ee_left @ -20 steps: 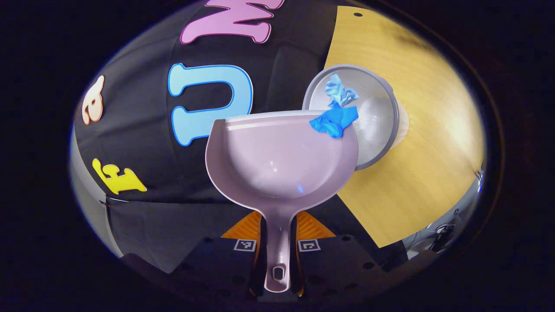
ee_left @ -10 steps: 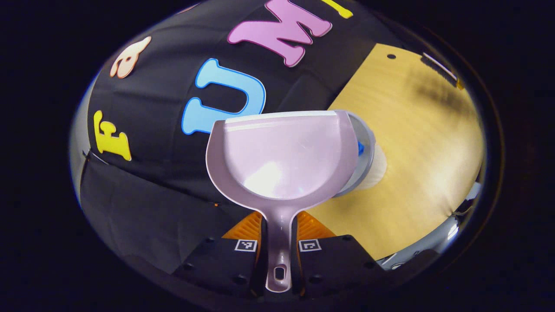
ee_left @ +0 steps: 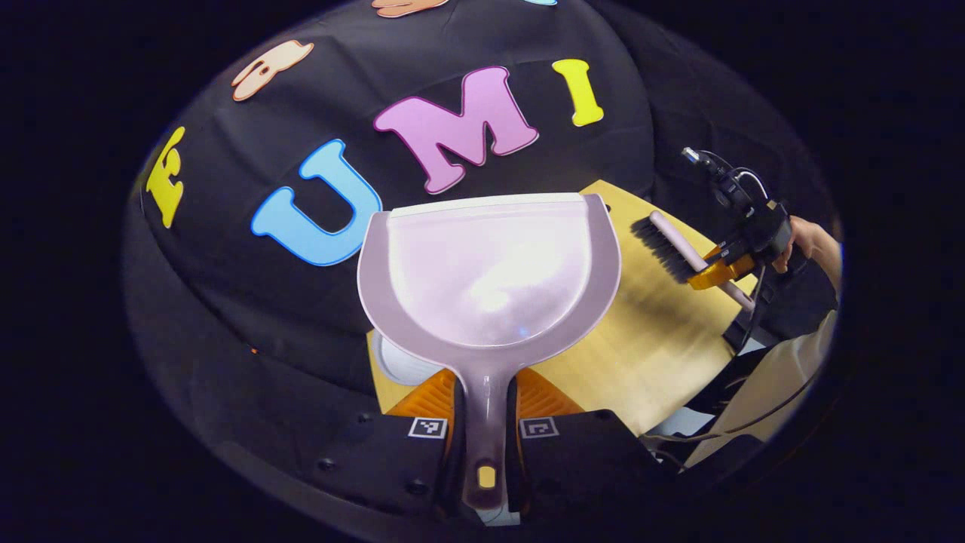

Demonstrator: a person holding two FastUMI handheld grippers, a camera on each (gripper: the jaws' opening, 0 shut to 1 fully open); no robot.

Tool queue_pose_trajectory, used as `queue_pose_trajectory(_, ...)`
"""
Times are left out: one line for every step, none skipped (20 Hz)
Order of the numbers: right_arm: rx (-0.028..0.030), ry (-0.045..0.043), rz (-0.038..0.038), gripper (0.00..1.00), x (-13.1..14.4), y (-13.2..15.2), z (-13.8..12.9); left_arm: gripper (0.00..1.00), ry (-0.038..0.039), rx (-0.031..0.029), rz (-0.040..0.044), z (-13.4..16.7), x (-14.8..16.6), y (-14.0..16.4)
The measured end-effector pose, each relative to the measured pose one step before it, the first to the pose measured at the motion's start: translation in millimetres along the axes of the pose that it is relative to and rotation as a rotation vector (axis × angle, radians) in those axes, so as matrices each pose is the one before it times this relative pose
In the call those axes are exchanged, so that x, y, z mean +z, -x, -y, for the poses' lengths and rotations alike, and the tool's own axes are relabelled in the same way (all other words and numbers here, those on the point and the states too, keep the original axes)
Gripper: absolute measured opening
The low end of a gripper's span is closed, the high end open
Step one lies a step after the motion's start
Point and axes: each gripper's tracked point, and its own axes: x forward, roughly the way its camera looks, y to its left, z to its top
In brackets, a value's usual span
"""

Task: Pick up the small broom and dustpan from the desktop, sweep the trash into the dustpan with the broom, and then empty the trash into the garbage bin.

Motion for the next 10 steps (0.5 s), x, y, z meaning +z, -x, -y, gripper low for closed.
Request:
queue_pose_trajectory(-0.02666,-0.00211,-0.01750,0.20,-9.51,2.35,5.54,0.19,0.02706,-0.03403,-0.00982,14.27,-0.97,-9.39)
queue_pose_trajectory(-0.02274,-0.00604,-0.01417,0.20,-9.64,3.66,4.89,0.19,0.03614,-0.03073,-0.00866,13.90,-0.63,-9.69)
queue_pose_trajectory(-0.01858,-0.00809,-0.00948,0.20,-7.66,1.54,5.84,0.19,0.03067,-0.03071,-0.00320,14.79,-3.61,-10.03)
queue_pose_trajectory(-0.01597,-0.01638,-0.01076,0.20,-5.79,0.51,5.02,0.19,0.02996,-0.03142,-0.02422,17.49,-6.19,-13.66)
queue_pose_trajectory(-0.00837,-0.01346,-0.00913,0.20,-5.52,-1.38,2.94,0.19,0.00774,-0.01503,-0.01461,15.40,-5.15,-12.25)
queue_pose_trajectory(-0.00784,-0.01320,-0.00462,0.20,-4.87,-0.09,2.74,0.19,-0.00403,-0.02064,-0.01534,17.59,-5.85,-14.40)
queue_pose_trajectory(-0.00903,-0.01041,-0.00602,0.20,-4.59,-2.54,2.28,0.19,-0.00109,-0.03628,-0.01547,17.15,-6.38,-13.92)
queue_pose_trajectory(-0.01038,-0.00730,-0.01269,0.20,-5.71,-3.28,2.27,0.19,0.01499,-0.04244,-0.01794,17.53,-10.50,-13.06)
queue_pose_trajectory(-0.01663,-0.00506,-0.01714,0.20,-5.24,-7.09,2.12,0.19,0.03413,-0.03622,-0.02710,14.33,-10.26,-18.14)
queue_pose_trajectory(-0.02457,-0.00740,-0.01789,0.20,-8.57,-9.73,3.71,0.19,0.03554,-0.01710,-0.02721,9.76,-10.80,-18.08)
